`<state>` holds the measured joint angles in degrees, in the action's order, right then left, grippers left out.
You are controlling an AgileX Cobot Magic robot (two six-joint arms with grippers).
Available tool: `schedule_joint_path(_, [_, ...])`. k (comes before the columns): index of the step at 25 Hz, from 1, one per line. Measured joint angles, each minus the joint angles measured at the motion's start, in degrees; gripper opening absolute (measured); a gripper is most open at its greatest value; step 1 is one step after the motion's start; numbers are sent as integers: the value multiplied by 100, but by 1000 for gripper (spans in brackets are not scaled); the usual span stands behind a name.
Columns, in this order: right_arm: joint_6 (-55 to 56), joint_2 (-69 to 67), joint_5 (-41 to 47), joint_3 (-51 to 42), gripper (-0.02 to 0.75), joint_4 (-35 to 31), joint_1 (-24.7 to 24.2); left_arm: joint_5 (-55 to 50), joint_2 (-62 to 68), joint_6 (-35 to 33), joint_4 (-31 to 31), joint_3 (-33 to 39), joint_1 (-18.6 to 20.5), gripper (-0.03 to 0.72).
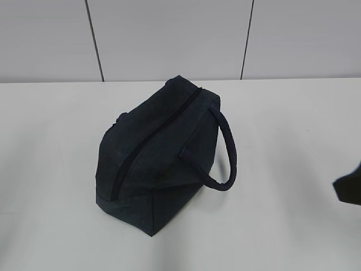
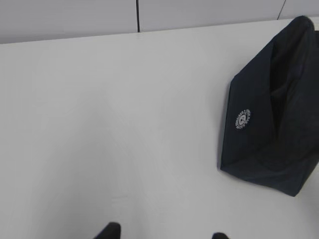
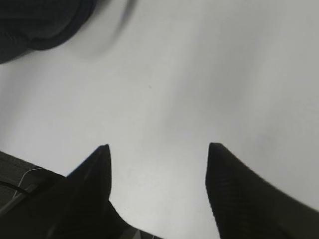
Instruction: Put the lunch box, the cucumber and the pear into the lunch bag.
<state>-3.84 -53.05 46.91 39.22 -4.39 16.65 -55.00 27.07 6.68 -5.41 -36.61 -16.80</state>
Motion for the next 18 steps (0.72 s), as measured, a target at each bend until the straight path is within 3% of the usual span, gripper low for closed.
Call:
schedule_joint_path(9, [190, 2412, 1238, -309, 463, 684, 0, -1197, -1327, -113, 149, 0, -5, 332])
schedule_joint_path(18, [199, 4165, 1977, -1010, 463, 754, 0, -1497, -2574, -169, 298, 384, -5, 332])
